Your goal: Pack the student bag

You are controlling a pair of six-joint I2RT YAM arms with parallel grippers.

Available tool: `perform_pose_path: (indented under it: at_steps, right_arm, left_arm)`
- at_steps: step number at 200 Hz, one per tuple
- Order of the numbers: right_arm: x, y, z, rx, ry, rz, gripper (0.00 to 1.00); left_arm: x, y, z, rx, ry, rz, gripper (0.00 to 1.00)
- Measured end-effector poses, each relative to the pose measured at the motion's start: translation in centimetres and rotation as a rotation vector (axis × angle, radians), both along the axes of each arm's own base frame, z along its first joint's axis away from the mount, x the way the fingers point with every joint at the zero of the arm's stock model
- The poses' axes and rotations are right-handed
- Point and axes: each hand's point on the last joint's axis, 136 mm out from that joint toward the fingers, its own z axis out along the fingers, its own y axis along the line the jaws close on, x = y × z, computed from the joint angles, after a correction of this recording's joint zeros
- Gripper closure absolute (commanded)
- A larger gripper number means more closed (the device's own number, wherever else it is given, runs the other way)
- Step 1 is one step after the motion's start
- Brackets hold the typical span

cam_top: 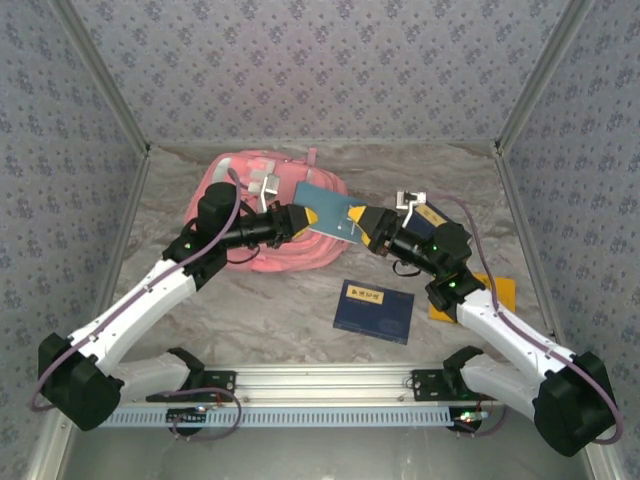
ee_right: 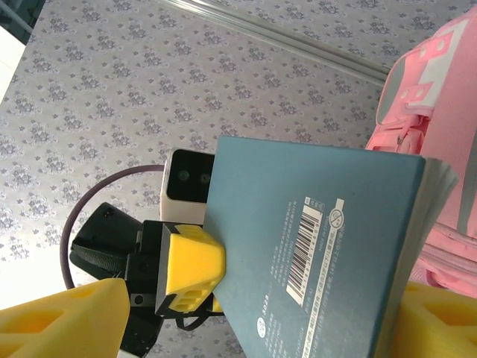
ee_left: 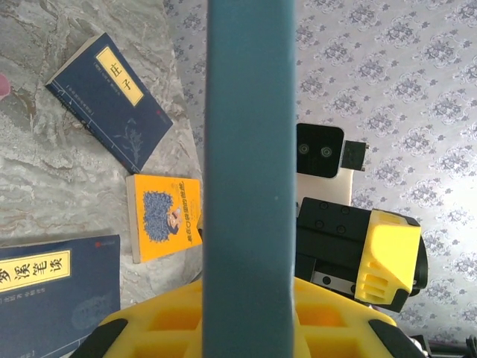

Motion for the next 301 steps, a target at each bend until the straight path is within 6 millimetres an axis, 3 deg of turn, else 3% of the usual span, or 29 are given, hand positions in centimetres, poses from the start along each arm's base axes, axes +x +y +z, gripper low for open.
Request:
perform_pose_path:
  at_steps: [76, 129, 191, 271, 301]
  right_arm:
    - [0.5, 0.1, -1.2, -0.002, 0.012, -0.005, 0.19]
    - [1.4, 0.5, -2.2, -0.003, 0.025, -0.004, 0.19]
    - [0.9, 0.6, -0.6, 0.055, 0.004, 0.019, 0.38]
    - [-0.1, 0.1, 0.1, 0.09, 0.007, 0.032, 0.39]
    - [-0.2, 0.0, -0.2, 0.088, 0.017, 0.033, 0.5]
  left_arm:
    - [-0.1, -0.3, 0.0, -0.026, 0.017, -0.002, 1.0]
    - [-2.1, -2.1, 0.8, -0.056, 0.006, -0.068, 1.0]
    - [-1.9, -2.3, 0.6, -0.056, 0.01, -0.069, 1.0]
    - [-0.7, -1.6, 0.2, -0.045, -0.003, -0.049, 1.0]
    - [-0.4, -1.4, 0.2, -0.042, -0.012, -0.041, 1.0]
